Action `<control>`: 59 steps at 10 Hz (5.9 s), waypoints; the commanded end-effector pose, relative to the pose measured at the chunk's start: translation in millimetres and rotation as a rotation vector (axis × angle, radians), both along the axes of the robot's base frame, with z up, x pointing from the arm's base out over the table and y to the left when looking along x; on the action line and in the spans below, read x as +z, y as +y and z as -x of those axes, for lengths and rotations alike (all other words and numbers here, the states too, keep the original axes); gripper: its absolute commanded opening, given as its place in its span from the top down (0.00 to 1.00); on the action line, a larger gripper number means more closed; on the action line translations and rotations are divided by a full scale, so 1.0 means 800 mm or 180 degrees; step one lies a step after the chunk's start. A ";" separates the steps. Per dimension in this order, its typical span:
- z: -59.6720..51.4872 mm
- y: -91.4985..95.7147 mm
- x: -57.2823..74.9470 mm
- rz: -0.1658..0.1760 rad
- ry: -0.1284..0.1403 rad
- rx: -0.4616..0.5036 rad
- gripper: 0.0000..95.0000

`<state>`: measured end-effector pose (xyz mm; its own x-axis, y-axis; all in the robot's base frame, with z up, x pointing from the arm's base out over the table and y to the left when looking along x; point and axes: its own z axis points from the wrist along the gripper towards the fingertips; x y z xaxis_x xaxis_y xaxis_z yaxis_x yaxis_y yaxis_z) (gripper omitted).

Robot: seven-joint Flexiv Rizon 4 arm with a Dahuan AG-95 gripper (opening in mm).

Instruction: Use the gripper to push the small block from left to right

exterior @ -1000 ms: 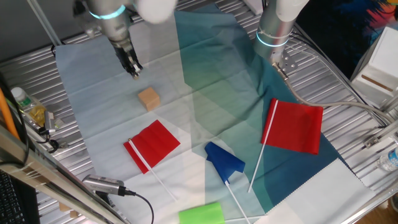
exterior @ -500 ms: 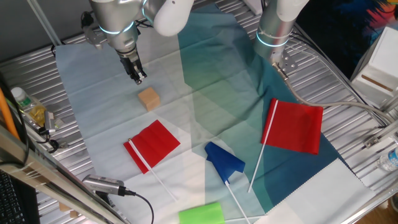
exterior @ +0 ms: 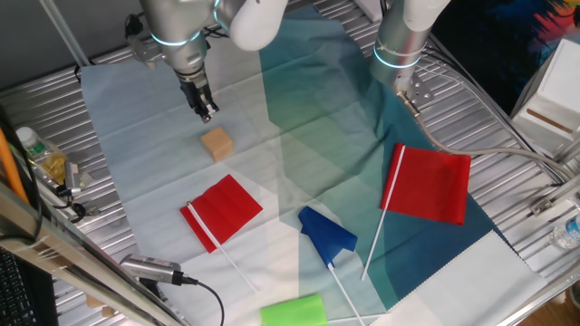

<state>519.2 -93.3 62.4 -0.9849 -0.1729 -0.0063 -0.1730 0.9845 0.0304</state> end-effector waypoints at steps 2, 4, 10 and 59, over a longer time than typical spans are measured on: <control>0.006 0.006 -0.006 -0.0007 -0.0025 -0.0032 1.00; 0.006 0.007 -0.006 -0.0011 -0.0038 -0.0028 1.00; 0.003 0.000 0.000 0.0000 -0.0047 0.0035 1.00; -0.014 0.025 -0.034 -0.0079 0.0206 0.0078 1.00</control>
<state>529.6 -71.5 35.6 -0.9789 -0.1973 0.0524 -0.1936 0.9787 0.0681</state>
